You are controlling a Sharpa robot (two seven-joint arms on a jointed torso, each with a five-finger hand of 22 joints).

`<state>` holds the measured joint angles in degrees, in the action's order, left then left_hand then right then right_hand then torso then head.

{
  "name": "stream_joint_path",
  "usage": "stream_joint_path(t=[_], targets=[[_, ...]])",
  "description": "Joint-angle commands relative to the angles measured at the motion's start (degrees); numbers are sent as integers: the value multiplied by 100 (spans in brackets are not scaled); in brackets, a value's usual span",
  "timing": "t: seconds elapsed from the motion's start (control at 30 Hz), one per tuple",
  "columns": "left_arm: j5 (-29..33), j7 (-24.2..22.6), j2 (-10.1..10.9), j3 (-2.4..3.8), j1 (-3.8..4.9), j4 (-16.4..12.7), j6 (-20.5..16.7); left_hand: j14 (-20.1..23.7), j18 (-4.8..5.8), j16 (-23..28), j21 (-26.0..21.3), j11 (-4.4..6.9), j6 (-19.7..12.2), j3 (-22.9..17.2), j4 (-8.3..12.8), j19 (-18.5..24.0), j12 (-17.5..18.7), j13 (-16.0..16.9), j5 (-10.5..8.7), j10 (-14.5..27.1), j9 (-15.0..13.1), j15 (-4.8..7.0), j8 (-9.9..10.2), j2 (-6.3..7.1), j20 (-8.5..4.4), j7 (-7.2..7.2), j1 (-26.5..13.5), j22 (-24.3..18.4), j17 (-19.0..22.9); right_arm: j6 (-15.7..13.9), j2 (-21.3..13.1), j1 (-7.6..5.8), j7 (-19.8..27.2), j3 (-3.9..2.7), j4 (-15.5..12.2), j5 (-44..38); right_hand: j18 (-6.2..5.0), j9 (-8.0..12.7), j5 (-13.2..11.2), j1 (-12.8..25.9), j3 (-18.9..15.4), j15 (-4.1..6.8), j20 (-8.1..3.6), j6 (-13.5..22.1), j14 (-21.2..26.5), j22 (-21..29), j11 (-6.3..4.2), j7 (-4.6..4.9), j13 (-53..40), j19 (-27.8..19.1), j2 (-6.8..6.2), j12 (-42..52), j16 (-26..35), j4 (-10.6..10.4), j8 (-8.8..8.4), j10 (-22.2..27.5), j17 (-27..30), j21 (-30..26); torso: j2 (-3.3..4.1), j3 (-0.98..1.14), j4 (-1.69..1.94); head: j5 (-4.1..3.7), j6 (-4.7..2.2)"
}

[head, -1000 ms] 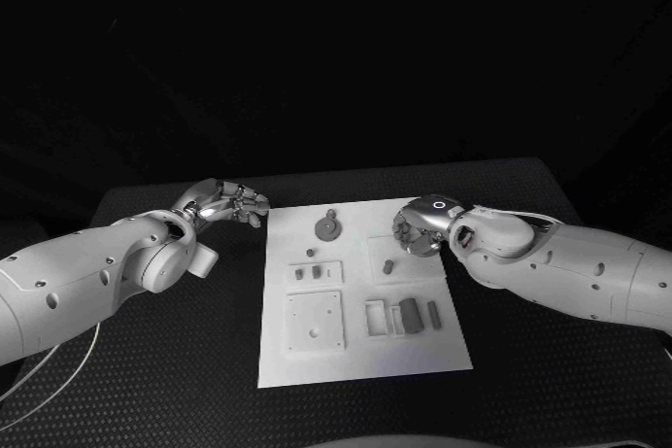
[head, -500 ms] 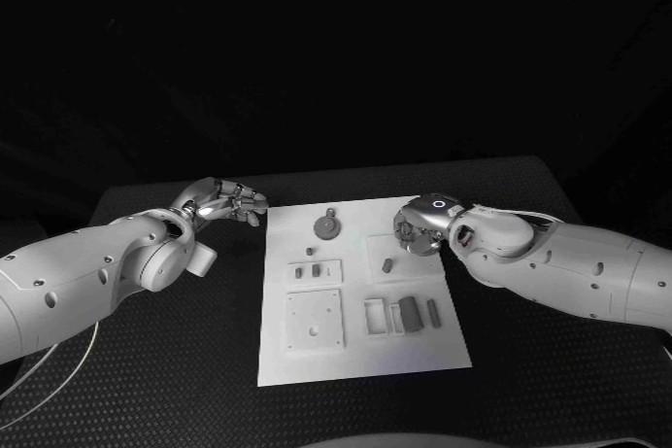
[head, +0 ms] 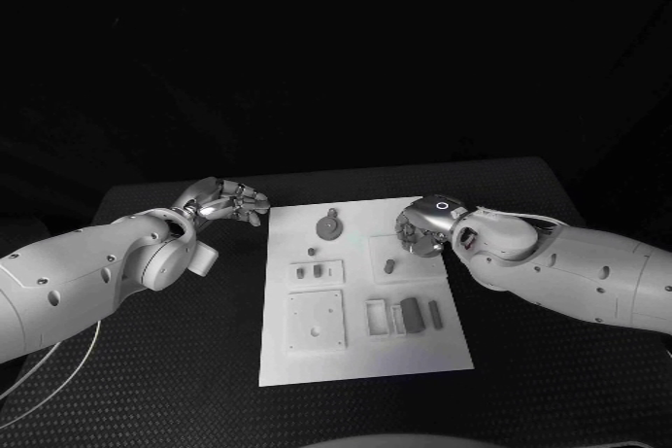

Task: Assemble the parts on the task board

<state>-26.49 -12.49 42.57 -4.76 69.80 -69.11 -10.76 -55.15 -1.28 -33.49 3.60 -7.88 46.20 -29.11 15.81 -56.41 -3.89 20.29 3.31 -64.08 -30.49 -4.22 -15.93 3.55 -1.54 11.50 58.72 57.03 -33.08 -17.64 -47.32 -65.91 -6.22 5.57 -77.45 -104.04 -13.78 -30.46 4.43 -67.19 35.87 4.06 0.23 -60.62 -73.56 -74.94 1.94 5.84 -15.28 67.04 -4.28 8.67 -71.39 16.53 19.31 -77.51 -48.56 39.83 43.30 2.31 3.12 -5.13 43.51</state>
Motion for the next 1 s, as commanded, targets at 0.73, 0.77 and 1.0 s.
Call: stream_joint_path(t=[0.73, 0.77, 1.0], targets=[[38, -28, -25, 5, 5, 1, 78, -12, -42, 62, 26, 0, -40, 28, -3, 8, -3, -10, 2, 64, -10, -27, 12, -5, 36, 2, -55, -18, -36, 277, -241, -179, -32, -139, -421, 505, -121, -79, 17, 5, -1, 51, -8, -35, -12, -112, -20, -8, -13, 39, 62, 5, -28, 17, 27, -26, -12, 31, -2, 7, -10, 26, -22], [38, -28, -26, 5, 5, 1, 84, -12, -42, 63, 25, 0, -41, 28, -3, 8, -3, -10, 2, 65, -10, -27, 12, -5, 36, 2, -55, -19, -38, 294, -261, -183, -24, -151, -459, 591, -121, -80, 17, 5, -1, 51, -8, -34, -11, -112, -20, -8, -13, 39, 63, 5, -28, 17, 27, -26, -12, 31, -3, 7, -9, 27, -21], [38, -27, -18, 5, 6, 5, 67, -12, -42, 68, 25, -1, -43, 29, -3, 9, -2, -10, 2, 67, -10, -27, 12, -4, 36, 2, -55, -22, -43, 316, -391, -198, 9, -219, -908, 904, -122, -83, 17, 5, 0, 52, -8, -31, -10, -111, -20, -8, -18, 39, 68, 2, -28, 16, 27, -25, -14, 30, -4, 3, -11, 62, -16]])
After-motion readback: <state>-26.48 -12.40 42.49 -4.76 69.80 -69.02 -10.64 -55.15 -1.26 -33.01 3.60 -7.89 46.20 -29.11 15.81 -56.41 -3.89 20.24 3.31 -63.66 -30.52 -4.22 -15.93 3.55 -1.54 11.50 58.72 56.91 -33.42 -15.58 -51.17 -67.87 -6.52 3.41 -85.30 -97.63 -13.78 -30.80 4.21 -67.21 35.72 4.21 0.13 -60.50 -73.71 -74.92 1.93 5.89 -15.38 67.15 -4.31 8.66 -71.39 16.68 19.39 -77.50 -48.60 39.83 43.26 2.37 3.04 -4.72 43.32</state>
